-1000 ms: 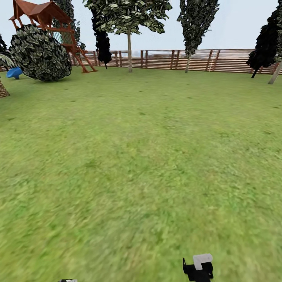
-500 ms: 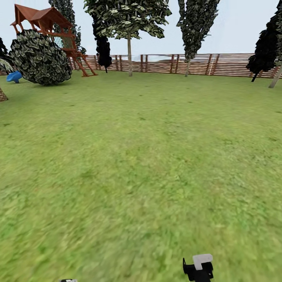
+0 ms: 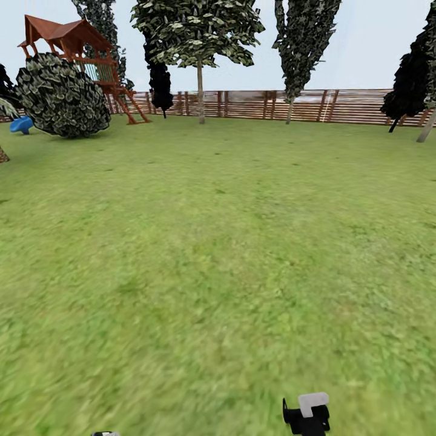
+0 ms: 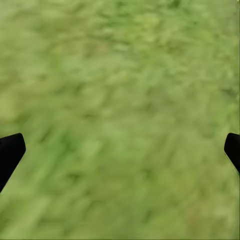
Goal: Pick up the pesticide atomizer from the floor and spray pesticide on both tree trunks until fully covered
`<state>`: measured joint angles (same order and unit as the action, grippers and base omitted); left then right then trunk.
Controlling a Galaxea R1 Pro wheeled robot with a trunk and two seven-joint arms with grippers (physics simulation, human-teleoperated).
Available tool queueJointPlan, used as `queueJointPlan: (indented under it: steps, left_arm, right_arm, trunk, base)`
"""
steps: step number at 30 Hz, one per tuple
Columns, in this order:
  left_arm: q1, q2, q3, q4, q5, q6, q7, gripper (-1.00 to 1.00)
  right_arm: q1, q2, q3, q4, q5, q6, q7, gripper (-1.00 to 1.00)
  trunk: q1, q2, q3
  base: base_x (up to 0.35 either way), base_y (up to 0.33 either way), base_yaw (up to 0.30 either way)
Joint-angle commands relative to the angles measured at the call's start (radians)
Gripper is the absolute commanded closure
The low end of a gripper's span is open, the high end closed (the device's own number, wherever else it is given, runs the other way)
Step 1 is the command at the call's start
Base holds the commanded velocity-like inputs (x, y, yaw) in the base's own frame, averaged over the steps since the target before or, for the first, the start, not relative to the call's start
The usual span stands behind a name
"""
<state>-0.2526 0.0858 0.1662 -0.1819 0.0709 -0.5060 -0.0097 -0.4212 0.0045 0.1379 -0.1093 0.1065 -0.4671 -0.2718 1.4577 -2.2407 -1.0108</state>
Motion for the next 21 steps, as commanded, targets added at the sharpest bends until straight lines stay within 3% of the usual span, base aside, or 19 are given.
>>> queueJointPlan:
  steps: [1, 12, 21]
  left_arm:
    - [-0.001, 0.000, -0.002, 0.001, 0.007, -0.003, -0.001, 1.00]
    - [-0.001, 0.000, -0.002, 0.001, 0.007, -0.003, -0.001, 1.00]
    - [-0.001, 0.000, -0.002, 0.001, 0.007, -0.003, 0.000, 1.00]
  right_arm:
    - [-0.001, 0.000, 0.003, 0.001, 0.011, 0.001, -0.010, -1.00]
    - [-0.001, 0.000, 0.003, 0.002, 0.012, 0.001, -0.010, -1.00]
    - [0.000, 0.000, 0.003, 0.002, 0.012, 0.001, -0.009, -1.00]
  trunk:
    - [0.000, 0.000, 0.000]
    - [0.000, 0.000, 0.003]
    - [0.000, 0.000, 0.012]
  base:
    - [0.339, 0.000, 0.000]
    - [0.339, 0.000, 0.001]
    - [0.339, 0.000, 0.087]
